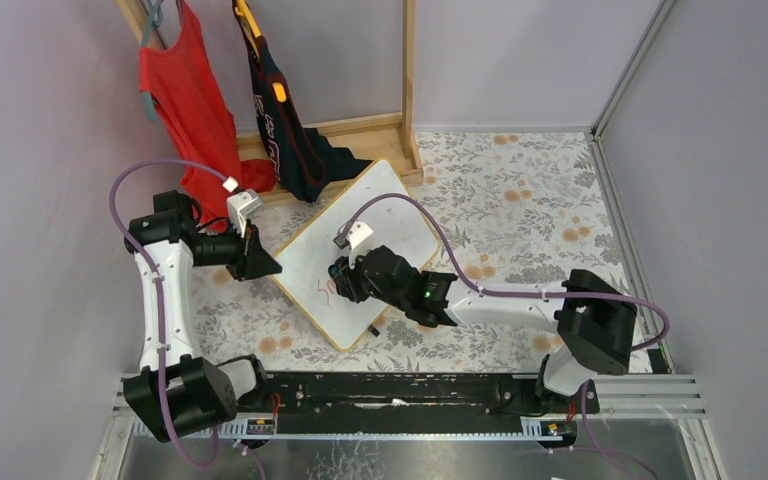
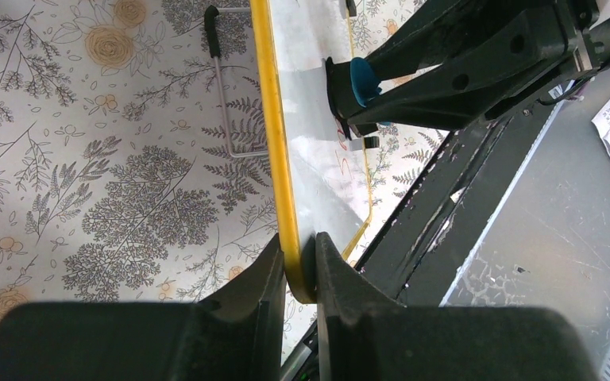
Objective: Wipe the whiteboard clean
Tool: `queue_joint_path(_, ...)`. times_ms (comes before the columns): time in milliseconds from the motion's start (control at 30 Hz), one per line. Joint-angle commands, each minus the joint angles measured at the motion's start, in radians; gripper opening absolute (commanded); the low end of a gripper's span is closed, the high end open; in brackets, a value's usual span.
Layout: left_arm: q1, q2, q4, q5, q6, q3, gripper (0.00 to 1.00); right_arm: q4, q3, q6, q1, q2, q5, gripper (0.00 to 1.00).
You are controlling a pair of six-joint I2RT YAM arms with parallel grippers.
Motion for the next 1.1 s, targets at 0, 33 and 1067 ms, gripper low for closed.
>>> queue_joint_path(0, -0.034, -0.010, -0.031, -0.033, 0.058, -0.029, 0.00, 0.054, 0.045, 0.028, 0.033, 0.031, -0.034, 0.00)
queue_joint_path(33, -0.034, -0.009, -0.031, -0.033, 0.058, -0.029, 0.00, 0.046, 0.040, 0.020, 0.032, 0.027, -0.007, 0.00)
queue_joint_path(1067, -0.039, -0.010, -0.031, -0.032, 0.061, -0.029, 0.00, 0.004, 0.024, 0.011, -0.005, -0.013, 0.034, 0.00)
